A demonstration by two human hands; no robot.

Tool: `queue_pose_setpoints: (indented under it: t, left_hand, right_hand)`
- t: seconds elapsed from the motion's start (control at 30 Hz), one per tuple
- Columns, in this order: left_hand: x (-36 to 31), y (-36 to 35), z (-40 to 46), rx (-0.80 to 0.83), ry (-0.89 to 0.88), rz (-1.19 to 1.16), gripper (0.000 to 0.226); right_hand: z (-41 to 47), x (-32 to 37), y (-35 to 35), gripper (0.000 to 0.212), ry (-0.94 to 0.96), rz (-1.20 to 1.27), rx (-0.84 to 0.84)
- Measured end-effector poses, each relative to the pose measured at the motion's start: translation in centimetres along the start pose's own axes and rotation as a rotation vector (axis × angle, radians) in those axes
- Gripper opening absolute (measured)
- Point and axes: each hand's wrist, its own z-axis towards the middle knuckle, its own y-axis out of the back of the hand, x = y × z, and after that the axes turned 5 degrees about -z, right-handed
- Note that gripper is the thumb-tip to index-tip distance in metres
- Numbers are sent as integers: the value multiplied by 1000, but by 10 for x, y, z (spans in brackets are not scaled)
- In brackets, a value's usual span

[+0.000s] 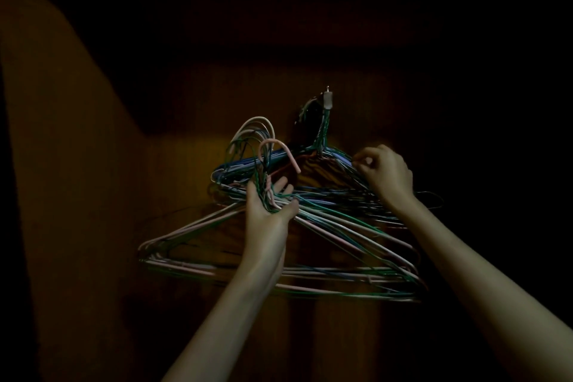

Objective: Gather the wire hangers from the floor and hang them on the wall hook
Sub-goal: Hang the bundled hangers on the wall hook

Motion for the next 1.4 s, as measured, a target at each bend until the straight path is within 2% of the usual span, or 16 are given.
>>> queue_pose_setpoints:
  t: [0.17,0.27,0.33,0.5,0.6,0.73,0.9,1.17,1.4]
  left_hand:
    - [-5,5,-8,3,10,3,78]
    - [-6,8,-13,-4,21,1,77]
    - [-7,10,-16,-23,41,-9,80]
    - [-11,14,-36,-2,76,-20,82]
    - [-14,18,-47,9,97,-15,82]
    - [-23,25,-67,50,104,3,79]
    - [-26,33,-85,48,119,18,76]
    - [-36,38,-95,79,130,-39,83]
    - [-33,36,-84,115,113,-46,80]
  right_hand:
    - [-14,15,16,33,12,-50,9]
    - [-32,29,28,29,90,20,17]
    - [-48,38,32,23,128,123,84]
    - [-91,58,40,10,164,374,399]
    - [-109,66,47,5,177,369,462]
    - [-126,73,53,14,157,339,505]
    - [-147,79,55,11,117,325,449]
    - [-149,74,60,9,-65,385,213]
    - [-127,63,75,15,-64,304,76]
